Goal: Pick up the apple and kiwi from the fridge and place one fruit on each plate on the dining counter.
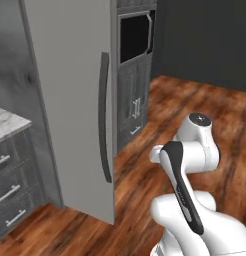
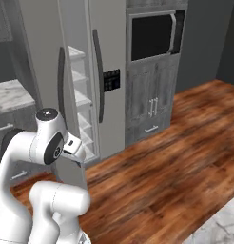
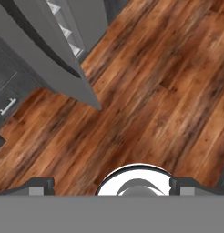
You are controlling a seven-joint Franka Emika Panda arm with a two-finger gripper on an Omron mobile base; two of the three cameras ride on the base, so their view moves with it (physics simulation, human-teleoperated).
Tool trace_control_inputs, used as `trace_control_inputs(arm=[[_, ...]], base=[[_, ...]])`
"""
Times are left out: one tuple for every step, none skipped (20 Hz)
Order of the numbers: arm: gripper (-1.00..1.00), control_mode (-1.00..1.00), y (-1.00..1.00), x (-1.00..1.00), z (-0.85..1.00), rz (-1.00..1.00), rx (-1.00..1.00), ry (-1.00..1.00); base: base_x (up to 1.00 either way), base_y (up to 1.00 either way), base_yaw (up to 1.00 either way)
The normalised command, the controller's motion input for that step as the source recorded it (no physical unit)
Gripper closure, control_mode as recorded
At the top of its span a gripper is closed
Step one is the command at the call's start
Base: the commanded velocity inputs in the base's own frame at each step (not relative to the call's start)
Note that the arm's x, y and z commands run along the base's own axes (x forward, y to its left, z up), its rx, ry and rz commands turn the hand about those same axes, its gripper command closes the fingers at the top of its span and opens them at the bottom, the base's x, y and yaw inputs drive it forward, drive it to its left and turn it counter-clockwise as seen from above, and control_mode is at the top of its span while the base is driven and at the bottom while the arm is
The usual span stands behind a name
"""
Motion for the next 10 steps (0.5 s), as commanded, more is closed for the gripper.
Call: trace_control_inputs(arm=[[-1.00,1.00,0.00,0.00,0.00,0.00,0.00,0.00],[-1.00,1.00,0.00,0.00,0.00,0.00,0.00,0.00],[-1.00,1.00,0.00,0.00,0.00,0.00,0.00,0.00],[-1.00,1.00,0.00,0.00,0.00,0.00,0.00,0.00],[-1.00,1.00,0.00,0.00,0.00,0.00,0.00,0.00],[-1.00,1.00,0.00,0.00,0.00,0.00,0.00,0.00],[-1.00,1.00,0.00,0.00,0.00,0.00,0.00,0.00],[-1.00,1.00,0.00,0.00,0.00,0.00,0.00,0.00],[-1.00,1.00,0.00,0.00,0.00,0.00,0.00,0.00],[-1.00,1.00,0.00,0.00,0.00,0.00,0.00,0.00]], base=[[0.64,-0.73,-0.23],[0.72,-0.68,-0.21],[0.74,-0.69,-0.20],[0.79,-0.66,-0.19],[0.81,-0.67,-0.18],[0.86,-0.65,-0.19],[0.91,-0.66,-0.19],[0.95,-0.62,-0.19],[1.00,-0.56,-0.19],[1.00,-0.57,-0.17]])
